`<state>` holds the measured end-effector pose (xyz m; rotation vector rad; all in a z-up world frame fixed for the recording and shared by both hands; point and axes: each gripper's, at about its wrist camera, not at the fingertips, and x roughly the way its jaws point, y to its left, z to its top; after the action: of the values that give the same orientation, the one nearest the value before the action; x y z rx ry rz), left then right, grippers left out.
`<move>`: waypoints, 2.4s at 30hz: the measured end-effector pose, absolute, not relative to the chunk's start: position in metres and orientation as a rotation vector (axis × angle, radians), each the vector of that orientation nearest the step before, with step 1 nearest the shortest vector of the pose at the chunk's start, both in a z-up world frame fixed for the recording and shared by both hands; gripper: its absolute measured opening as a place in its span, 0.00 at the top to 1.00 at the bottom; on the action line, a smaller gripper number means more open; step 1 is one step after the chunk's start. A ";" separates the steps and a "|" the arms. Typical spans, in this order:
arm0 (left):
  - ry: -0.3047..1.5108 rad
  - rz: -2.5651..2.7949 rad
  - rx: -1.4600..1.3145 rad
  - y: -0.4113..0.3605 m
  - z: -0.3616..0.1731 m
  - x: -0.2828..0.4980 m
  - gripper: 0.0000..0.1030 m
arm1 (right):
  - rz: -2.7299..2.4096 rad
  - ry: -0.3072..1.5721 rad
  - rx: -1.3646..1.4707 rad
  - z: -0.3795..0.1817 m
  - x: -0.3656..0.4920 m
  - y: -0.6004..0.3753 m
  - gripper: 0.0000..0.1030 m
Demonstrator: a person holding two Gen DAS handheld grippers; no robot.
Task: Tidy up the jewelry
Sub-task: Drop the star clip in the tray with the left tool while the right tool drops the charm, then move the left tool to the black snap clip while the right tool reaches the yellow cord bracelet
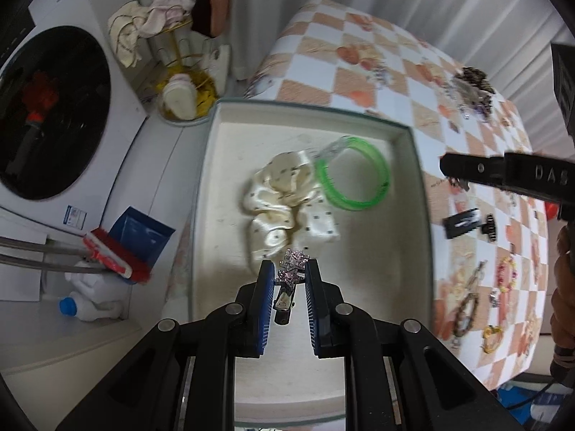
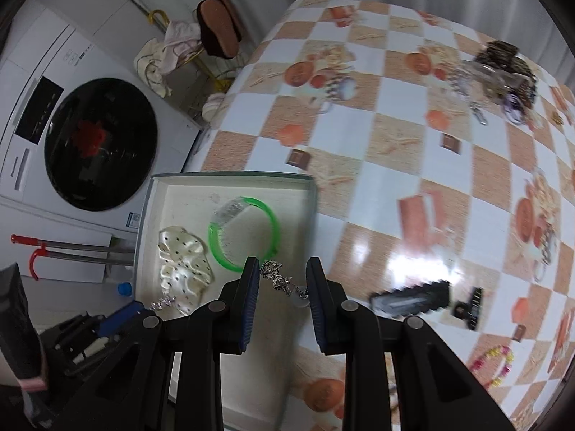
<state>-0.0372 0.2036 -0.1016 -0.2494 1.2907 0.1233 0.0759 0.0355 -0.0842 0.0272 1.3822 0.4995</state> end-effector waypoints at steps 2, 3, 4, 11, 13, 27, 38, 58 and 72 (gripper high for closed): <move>1.292 0.131 -0.253 0.206 -0.108 -0.035 0.78 | 0.508 1.387 0.023 -0.091 0.080 0.047 0.72; 1.291 0.136 -0.249 0.207 -0.111 -0.033 0.78 | 0.510 1.392 0.019 -0.095 0.082 0.053 0.72; 1.289 0.138 -0.245 0.207 -0.113 -0.032 0.78 | 0.513 1.396 0.016 -0.098 0.083 0.059 0.72; 1.299 0.161 -0.225 0.209 -0.131 -0.021 0.78 | 0.533 1.416 -0.027 -0.121 0.090 0.091 0.72; 1.305 0.164 -0.217 0.208 -0.135 -0.020 0.78 | 0.532 1.427 -0.037 -0.129 0.092 0.097 0.72; 1.361 0.220 -0.151 0.199 -0.150 -0.022 0.78 | 0.521 1.453 -0.116 -0.152 0.094 0.107 0.70; 1.331 0.280 -0.120 0.193 -0.134 -0.026 0.06 | 0.549 1.436 -0.021 -0.133 0.092 0.095 0.45; 1.312 0.170 0.027 0.150 -0.101 -0.018 0.00 | 0.398 1.402 0.181 -0.095 0.079 -0.002 0.20; 1.289 0.002 0.148 0.075 -0.085 0.009 0.00 | 0.154 1.422 0.325 -0.092 0.040 -0.140 0.20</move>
<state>0.0094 0.0748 -0.0854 0.1477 1.2885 0.0016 0.0397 -0.1398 -0.0922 0.3249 1.4222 0.1539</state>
